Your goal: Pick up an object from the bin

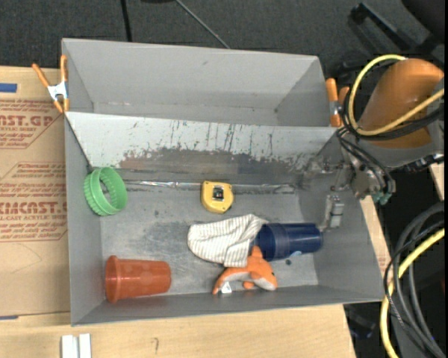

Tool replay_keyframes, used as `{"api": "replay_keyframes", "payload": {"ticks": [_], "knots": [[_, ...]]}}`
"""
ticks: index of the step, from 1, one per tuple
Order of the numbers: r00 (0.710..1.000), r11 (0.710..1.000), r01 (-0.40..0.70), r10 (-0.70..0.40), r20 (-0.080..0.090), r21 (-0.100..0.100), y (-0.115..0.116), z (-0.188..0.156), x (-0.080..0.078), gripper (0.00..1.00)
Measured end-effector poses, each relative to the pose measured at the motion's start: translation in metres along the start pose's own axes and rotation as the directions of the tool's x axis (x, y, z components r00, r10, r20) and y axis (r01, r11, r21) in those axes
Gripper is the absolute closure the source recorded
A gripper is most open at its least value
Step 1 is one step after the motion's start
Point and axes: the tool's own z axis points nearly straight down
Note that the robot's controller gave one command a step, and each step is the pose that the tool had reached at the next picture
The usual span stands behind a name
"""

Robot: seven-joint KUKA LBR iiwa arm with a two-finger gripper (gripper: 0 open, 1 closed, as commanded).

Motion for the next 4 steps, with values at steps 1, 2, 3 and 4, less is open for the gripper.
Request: {"api": "replay_keyframes", "payload": {"ticks": [1,2,3,4], "knots": [[1.0,1.0,0.021,-0.021,0.008,0.003,0.016,0.04,0.005,0.0],[0.988,0.987,0.157,-0.158,0.001,0.009,0.077,0.081,0.02,1.0],[0.988,0.987,0.157,-0.157,0.002,0.009,0.078,0.081,0.02,1.0],[0.99,0.99,0.141,-0.141,-0.004,0.0,0.087,0.056,0.035,1.0]]}}
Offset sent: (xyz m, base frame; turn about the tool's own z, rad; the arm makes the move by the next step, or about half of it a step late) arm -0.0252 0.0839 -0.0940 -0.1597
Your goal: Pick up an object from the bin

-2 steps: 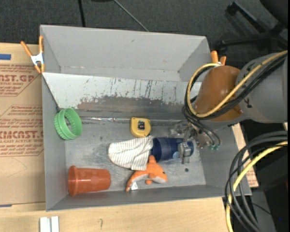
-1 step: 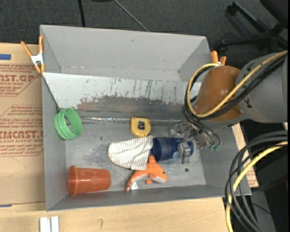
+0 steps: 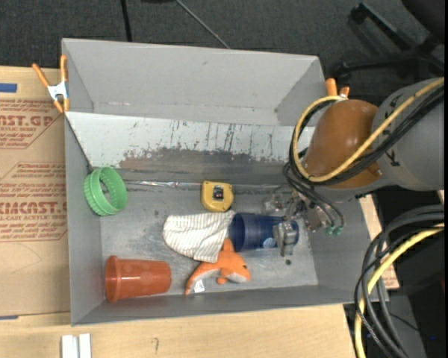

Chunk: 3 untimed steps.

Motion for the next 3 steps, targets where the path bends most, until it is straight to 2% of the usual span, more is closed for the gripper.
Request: {"api": "replay_keyframes", "payload": {"ticks": [1,2,3], "knots": [[1.0,1.0,0.014,-0.014,0.007,0.0,-0.005,-0.026,-0.003,1.0],[1.0,1.0,0.012,-0.012,0.002,-0.001,-0.006,-0.031,-0.009,1.0],[1.0,1.0,-0.003,0.003,0.001,-0.001,-0.014,-0.067,0.004,1.0]]}}
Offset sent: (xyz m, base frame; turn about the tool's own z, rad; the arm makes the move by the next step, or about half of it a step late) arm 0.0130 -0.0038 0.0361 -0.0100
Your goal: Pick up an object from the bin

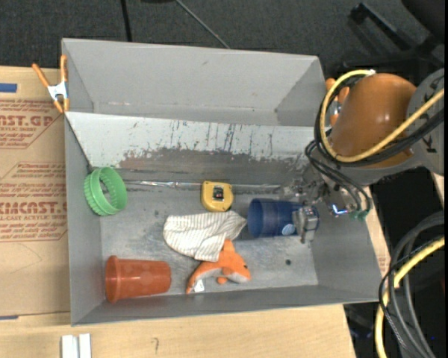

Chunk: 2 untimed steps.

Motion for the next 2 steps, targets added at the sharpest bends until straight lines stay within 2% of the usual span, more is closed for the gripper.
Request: {"api": "replay_keyframes", "payload": {"ticks": [1,2], "knots": [[1.0,1.0,-0.011,0.011,0.006,0.001,0.005,-0.016,-0.005,1.0],[0.996,0.996,-0.087,0.087,0.002,-0.001,0.028,-0.025,-0.002,1.0]]}}
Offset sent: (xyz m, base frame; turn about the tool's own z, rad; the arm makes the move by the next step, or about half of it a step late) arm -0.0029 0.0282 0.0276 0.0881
